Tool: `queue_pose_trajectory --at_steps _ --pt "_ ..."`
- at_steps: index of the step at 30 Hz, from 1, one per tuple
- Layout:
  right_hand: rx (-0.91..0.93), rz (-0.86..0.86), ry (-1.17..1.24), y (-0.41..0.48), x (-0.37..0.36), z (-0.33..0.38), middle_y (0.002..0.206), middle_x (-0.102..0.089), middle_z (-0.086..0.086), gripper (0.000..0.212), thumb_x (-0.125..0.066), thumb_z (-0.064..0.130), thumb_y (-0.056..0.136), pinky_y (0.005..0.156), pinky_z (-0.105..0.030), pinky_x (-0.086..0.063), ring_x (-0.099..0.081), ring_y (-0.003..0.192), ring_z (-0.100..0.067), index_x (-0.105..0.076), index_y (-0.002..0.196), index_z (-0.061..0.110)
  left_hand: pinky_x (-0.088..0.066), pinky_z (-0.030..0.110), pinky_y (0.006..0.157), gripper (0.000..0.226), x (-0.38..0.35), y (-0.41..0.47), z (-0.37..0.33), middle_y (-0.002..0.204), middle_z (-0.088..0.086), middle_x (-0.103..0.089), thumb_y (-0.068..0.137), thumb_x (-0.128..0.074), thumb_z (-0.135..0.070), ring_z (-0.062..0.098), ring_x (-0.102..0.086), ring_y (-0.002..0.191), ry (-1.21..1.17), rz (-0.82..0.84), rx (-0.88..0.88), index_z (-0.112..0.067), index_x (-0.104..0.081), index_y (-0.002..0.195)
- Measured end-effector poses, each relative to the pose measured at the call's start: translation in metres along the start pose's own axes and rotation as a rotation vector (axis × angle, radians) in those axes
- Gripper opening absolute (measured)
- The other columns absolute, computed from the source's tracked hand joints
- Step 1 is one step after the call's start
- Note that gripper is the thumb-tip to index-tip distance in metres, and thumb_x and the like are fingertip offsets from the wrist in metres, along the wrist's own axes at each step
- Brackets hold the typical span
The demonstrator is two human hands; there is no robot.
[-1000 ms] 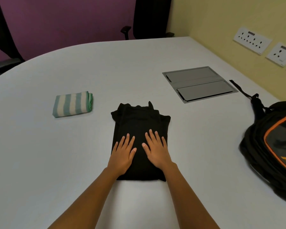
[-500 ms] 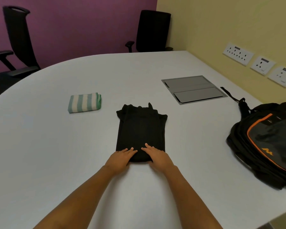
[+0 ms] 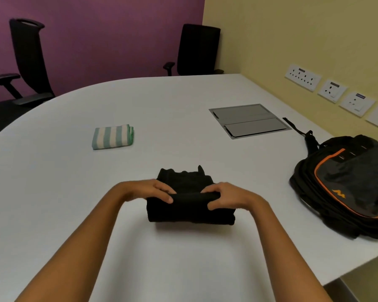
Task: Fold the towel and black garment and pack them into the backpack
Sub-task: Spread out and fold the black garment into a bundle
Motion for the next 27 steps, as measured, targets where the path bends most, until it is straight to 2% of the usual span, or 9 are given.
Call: queue_pose_trajectory --at_steps 2,3,5,7,14,18,21,24,27 --pt "0.014 -0.057 0.076 -0.004 0.02 0.005 0.101 -0.065 0.009 0.032 -0.063 0.021 0.079 0.078 -0.02 -0.05 -0.062 0.09 -0.007 -0.064 0.108 0.034 -0.045 0.026 0.097 0.045 0.018 -0.005 -0.004 0.115 -0.011 -0.067 0.077 -0.061 -0.054 0.007 -0.06 0.11 -0.124 -0.092 -0.059 -0.032 -0.067 0.115" --pt "0.017 -0.088 0.105 -0.003 0.03 0.005 0.102 -0.064 0.007 0.032 -0.063 0.02 0.079 0.076 -0.02 -0.05 -0.063 0.09 -0.008 -0.064 0.109 0.032 -0.045 0.027 0.097 0.045 0.027 -0.005 -0.006 0.117 -0.011 -0.066 0.079 -0.057 -0.057 0.007 -0.059 0.112 -0.172 -0.144 -0.098 -0.032 -0.066 0.115" --pt "0.022 -0.145 0.153 0.002 0.045 0.002 0.102 -0.062 0.009 0.032 -0.062 0.017 0.08 0.077 -0.02 -0.049 -0.062 0.092 -0.01 -0.064 0.111 0.029 -0.047 0.031 0.097 0.033 0.039 -0.004 -0.01 0.117 -0.01 -0.066 0.094 -0.048 -0.045 0.01 -0.058 0.113 -0.232 -0.233 -0.17 -0.029 -0.066 0.115" --pt "0.015 -0.183 0.183 0.012 0.057 -0.004 0.101 -0.063 0.009 0.031 -0.061 0.015 0.082 0.082 -0.024 -0.051 -0.062 0.094 -0.012 -0.064 0.111 0.025 -0.047 0.033 0.097 0.032 0.048 0.001 -0.012 0.116 -0.008 -0.066 0.097 -0.042 -0.038 0.012 -0.058 0.113 -0.248 -0.301 -0.198 -0.026 -0.065 0.117" --pt "-0.036 -0.276 0.277 0.063 0.086 -0.027 0.103 -0.066 0.003 0.022 -0.06 0.019 0.086 0.077 -0.021 -0.047 -0.061 0.097 -0.013 -0.066 0.106 0.022 -0.052 0.024 0.083 0.024 0.086 0.033 -0.006 0.111 -0.002 -0.066 0.089 -0.063 -0.021 0.017 -0.061 0.107 -0.291 -0.499 -0.196 -0.023 -0.064 0.112" --pt "-0.067 -0.357 0.165 0.099 0.1 -0.043 0.112 -0.064 -0.001 0.028 -0.063 0.023 0.086 0.082 -0.022 -0.043 -0.056 0.097 -0.012 -0.065 0.113 0.017 -0.047 0.03 0.093 0.023 0.11 0.065 0.009 0.114 -0.001 -0.062 0.091 -0.059 -0.016 0.016 -0.056 0.107 -0.218 -0.619 -0.099 -0.023 -0.063 0.112" --pt "-0.088 -0.439 0.009 0.125 0.098 -0.059 0.119 -0.062 0.0 0.032 -0.062 0.032 0.088 0.09 -0.026 -0.043 -0.056 0.106 -0.015 -0.063 0.117 0.019 -0.043 0.028 0.093 0.027 0.115 0.09 0.032 0.119 0.004 -0.06 0.091 -0.053 -0.013 0.017 -0.054 0.107 -0.094 -0.686 0.034 -0.017 -0.062 0.116" --pt "-0.155 -0.401 -0.356 0.153 0.073 -0.077 0.127 -0.06 0.0 0.033 -0.048 0.035 0.096 0.096 -0.035 -0.039 -0.054 0.115 -0.022 -0.058 0.125 0.026 -0.044 0.034 0.097 0.029 0.111 0.106 0.054 0.124 0.007 -0.059 0.091 -0.051 -0.017 0.022 -0.055 0.11 0.011 -0.754 0.209 -0.016 -0.059 0.119" --pt "-0.191 -0.444 -0.385 0.168 0.054 -0.084 0.135 -0.055 0.001 0.036 -0.036 0.024 0.1 0.102 -0.034 -0.031 -0.05 0.122 -0.02 -0.051 0.133 0.025 -0.034 0.035 0.105 0.034 0.109 0.108 0.041 0.132 0.005 -0.055 0.093 -0.046 -0.017 0.022 -0.051 0.12 0.258 -0.917 0.228 -0.016 -0.056 0.125"
Point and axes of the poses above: each hand's wrist, its own y-axis towards the middle knuckle, its own x-axis out of the back of the hand, z = x × y, the point moved 10 cm from there along y, towards the middle knuckle
